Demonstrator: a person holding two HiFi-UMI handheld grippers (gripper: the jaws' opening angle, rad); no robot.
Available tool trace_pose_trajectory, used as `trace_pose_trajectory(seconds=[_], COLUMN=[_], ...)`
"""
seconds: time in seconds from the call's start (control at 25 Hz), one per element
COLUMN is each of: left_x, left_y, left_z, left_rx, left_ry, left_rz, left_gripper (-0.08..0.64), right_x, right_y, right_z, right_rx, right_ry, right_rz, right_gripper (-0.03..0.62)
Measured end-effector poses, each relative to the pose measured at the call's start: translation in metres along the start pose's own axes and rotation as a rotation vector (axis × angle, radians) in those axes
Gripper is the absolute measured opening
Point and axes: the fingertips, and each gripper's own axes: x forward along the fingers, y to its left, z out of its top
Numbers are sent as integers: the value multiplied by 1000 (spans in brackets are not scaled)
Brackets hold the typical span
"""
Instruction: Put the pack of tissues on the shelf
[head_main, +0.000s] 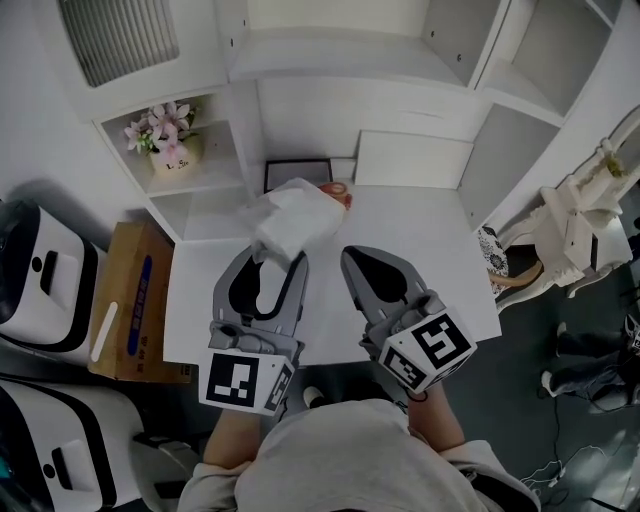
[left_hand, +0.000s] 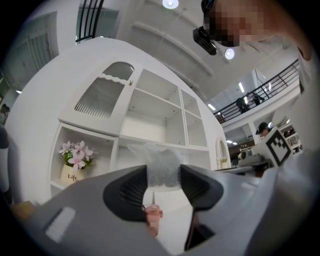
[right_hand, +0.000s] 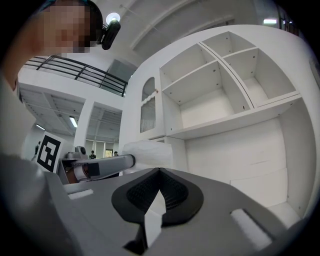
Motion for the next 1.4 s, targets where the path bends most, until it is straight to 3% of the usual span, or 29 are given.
trace_pose_trajectory(seconds=[0.6,1.4], left_x=[33,95], left_y=[8,25], left_z=[4,46], left_rx=[11,44], left_ry=[-10,-67], left_rz=[14,153], left_gripper=[193,192], right_x=[21,59], right_y=[-28,-85], right_z=[11,60], right_rx=[-15,-70], right_ry=[-2,-35], right_rz=[10,133], right_gripper=[0,0])
